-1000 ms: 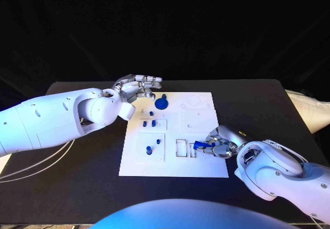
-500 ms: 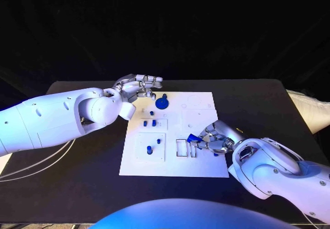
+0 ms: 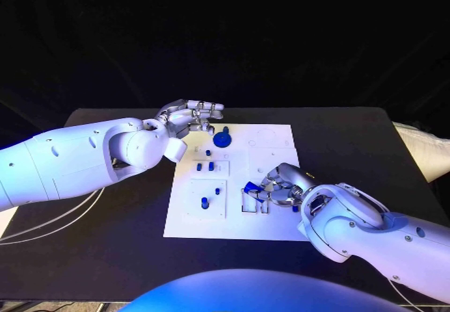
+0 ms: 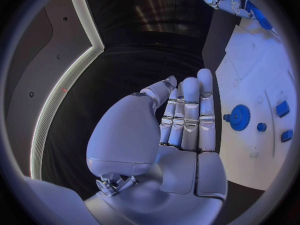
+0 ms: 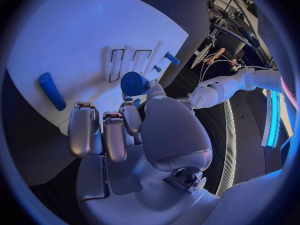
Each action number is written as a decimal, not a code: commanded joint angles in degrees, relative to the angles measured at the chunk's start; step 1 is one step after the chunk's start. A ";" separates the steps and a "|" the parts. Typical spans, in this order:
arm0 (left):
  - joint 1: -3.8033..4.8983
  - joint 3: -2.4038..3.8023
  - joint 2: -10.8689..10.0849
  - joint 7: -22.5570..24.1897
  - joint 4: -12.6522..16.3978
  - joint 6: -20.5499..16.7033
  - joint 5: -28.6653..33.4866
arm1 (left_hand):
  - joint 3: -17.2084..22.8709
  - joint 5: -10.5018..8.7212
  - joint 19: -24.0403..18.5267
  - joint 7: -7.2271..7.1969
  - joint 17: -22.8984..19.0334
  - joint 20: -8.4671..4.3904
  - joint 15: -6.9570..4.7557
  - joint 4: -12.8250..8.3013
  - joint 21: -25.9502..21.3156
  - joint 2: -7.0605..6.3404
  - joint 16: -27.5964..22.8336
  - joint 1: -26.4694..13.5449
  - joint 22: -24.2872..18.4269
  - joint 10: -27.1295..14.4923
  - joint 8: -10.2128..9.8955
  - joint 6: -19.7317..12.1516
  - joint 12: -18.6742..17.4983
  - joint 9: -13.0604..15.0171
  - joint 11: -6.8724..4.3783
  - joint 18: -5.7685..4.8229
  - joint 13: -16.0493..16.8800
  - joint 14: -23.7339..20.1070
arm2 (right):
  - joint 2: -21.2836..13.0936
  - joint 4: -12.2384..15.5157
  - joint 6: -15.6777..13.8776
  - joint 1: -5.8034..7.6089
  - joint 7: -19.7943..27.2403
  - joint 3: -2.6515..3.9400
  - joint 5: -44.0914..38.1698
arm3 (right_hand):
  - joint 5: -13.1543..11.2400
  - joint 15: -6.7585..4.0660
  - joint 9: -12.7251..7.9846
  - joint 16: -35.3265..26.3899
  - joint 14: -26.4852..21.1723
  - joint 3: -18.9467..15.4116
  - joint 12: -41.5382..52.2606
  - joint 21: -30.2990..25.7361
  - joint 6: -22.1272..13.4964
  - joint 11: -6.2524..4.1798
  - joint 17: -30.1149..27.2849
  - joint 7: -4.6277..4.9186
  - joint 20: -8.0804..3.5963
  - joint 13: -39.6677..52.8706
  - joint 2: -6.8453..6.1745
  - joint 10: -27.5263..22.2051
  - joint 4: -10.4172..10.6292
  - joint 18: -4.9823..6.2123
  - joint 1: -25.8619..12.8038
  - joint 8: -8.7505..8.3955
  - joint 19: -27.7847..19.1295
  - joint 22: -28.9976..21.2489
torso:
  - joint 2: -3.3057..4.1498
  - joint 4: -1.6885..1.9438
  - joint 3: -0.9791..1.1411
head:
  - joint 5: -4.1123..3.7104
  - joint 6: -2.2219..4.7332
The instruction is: Assemble the parts on the task board
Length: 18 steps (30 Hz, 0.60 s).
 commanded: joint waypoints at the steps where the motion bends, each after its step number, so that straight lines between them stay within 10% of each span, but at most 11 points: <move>1: 0.00 0.05 0.03 0.47 0.21 1.02 -0.13 | -0.37 0.35 -0.04 -0.02 -0.05 0.28 -0.05 0.04 -0.27 0.57 0.34 -0.14 -0.07 -0.33 0.33 -0.42 0.19 -0.08 0.11 0.17 0.08 -0.40 | 0.46 -0.36 4.17 -0.01 -1.95 -0.05 -1.77 | -0.43 -0.55 2.48 -0.01 4.82 -0.37 -0.44 0.08 4.07 -2.94 8.76 -3.48 -0.40 -0.42 0.26 3.16 0.19 -0.85 -0.59 0.44 0.06 -0.07 | -0.03 0.08 -0.01 | 0.02 -0.11; 18: 0.00 0.05 -0.20 0.16 0.26 1.21 -0.13 | -0.42 0.35 -0.05 0.01 -0.11 0.29 -0.04 0.09 -0.32 0.62 0.37 -0.22 -0.09 -0.41 0.37 -0.44 0.28 -0.09 0.13 0.18 0.08 -0.45 | 1.28 -0.72 8.25 -0.03 -3.17 -0.15 -2.45 | -1.35 -1.08 4.21 0.14 4.89 -2.01 0.51 0.14 5.42 -3.59 9.13 -4.27 -0.87 1.23 -0.07 4.30 0.19 -0.92 -4.16 2.02 0.34 0.25 | -0.01 -0.16 0.11 | 0.29 -0.44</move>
